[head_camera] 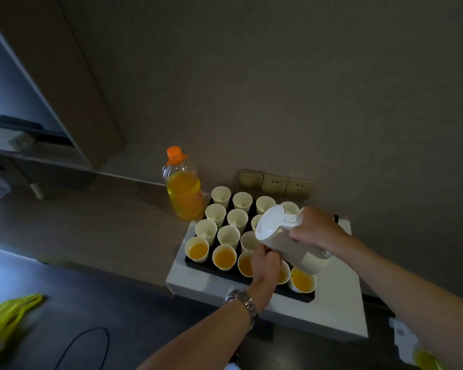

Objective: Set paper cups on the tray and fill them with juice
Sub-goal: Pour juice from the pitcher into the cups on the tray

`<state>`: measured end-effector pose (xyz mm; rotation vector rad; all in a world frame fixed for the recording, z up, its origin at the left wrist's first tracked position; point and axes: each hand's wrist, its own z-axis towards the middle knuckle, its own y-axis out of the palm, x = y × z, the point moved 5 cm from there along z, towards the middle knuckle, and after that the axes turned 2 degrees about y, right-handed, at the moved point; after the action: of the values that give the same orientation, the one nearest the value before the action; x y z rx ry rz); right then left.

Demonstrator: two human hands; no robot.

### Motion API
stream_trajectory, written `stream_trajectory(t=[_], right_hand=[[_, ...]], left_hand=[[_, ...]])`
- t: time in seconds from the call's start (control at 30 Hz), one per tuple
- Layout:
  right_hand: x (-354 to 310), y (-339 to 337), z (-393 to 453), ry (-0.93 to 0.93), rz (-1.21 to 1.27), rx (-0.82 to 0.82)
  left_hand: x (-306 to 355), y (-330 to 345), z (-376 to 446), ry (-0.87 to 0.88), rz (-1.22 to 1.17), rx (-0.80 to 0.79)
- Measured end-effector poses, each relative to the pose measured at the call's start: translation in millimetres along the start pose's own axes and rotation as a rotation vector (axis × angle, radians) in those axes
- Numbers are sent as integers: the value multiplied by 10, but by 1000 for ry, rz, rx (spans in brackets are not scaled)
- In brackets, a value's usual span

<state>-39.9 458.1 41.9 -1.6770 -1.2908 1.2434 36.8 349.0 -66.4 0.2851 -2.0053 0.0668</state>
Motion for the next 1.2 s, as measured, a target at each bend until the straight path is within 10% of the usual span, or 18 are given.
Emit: stream_trajectory(t=[1.2], right_hand=[[-349,94,195,-15,-177,-35]], left_hand=[[-168,-105,196,-119,-83,-44]])
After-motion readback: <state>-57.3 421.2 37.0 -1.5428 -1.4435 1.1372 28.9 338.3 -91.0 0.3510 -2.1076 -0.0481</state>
